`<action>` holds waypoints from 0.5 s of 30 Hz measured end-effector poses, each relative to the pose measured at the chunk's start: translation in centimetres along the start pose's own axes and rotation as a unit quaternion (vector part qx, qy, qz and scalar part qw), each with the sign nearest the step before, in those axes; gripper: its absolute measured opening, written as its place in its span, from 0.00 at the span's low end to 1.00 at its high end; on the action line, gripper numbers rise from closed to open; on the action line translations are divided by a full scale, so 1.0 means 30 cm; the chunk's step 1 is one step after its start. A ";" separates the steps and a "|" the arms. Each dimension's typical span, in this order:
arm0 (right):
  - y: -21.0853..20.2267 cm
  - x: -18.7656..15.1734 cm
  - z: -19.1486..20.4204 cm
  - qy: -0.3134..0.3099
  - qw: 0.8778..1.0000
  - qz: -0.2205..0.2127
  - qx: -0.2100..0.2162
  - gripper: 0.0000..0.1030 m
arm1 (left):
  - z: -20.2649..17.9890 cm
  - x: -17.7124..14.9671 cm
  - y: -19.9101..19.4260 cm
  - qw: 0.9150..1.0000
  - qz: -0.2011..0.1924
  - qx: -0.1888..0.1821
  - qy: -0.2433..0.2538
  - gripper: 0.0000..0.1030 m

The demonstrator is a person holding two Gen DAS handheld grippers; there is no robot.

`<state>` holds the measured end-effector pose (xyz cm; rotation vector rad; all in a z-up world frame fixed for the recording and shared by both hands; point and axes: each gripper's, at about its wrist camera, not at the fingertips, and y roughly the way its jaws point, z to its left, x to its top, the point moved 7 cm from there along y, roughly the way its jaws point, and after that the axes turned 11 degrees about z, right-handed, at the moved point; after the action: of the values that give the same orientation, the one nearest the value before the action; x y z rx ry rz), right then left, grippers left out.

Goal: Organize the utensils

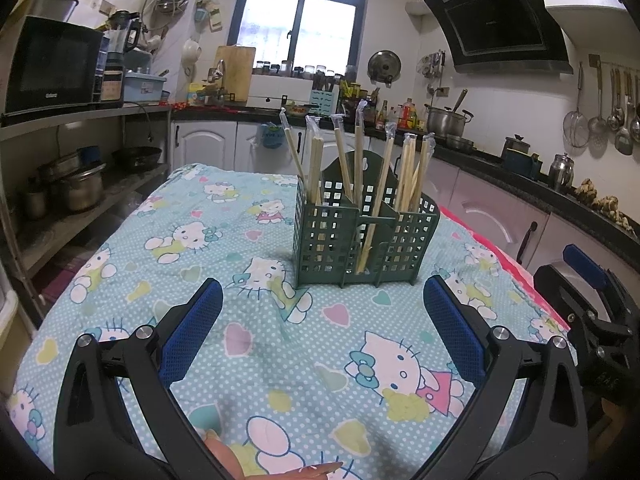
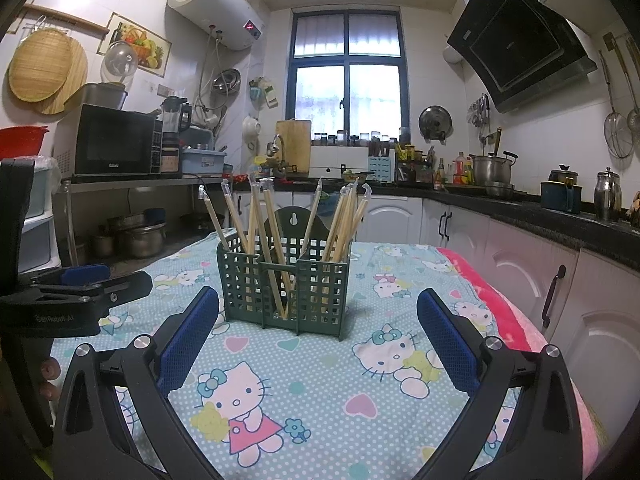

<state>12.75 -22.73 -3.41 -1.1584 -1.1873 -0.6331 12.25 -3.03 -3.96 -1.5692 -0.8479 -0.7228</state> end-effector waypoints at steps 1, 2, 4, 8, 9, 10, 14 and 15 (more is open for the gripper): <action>0.000 0.000 0.000 0.001 1.000 0.000 0.000 0.94 | 0.000 -0.001 0.001 1.000 0.000 0.000 0.000 0.90; -0.001 0.000 -0.001 0.002 1.000 0.000 -0.001 0.94 | 0.001 -0.002 0.001 1.000 0.000 0.000 -0.001 0.90; 0.000 0.001 -0.005 0.004 1.000 0.000 -0.003 0.94 | 0.002 -0.004 0.003 1.000 0.001 0.001 0.000 0.90; 0.005 0.002 -0.013 0.010 1.000 0.003 -0.007 0.94 | 0.011 -0.008 0.008 1.000 0.004 0.012 -0.003 0.90; 0.005 0.002 -0.016 0.011 1.000 0.004 -0.009 0.94 | 0.016 -0.009 0.010 1.000 0.004 0.019 -0.005 0.90; 0.005 0.003 -0.019 0.012 1.000 0.005 -0.011 0.94 | 0.023 -0.008 0.013 1.000 0.006 0.025 -0.009 0.90; 0.008 0.003 -0.042 0.023 0.999 0.010 -0.020 0.94 | 0.057 -0.006 0.026 0.998 0.021 0.043 -0.028 0.90; 0.013 0.003 -0.053 0.029 0.999 0.013 -0.022 0.94 | 0.063 -0.005 0.026 0.998 0.023 0.043 -0.030 0.90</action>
<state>13.71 -24.06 -3.38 -1.1832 -1.1122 -0.6717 12.82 -1.24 -4.80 -1.5355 -0.8737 -0.6018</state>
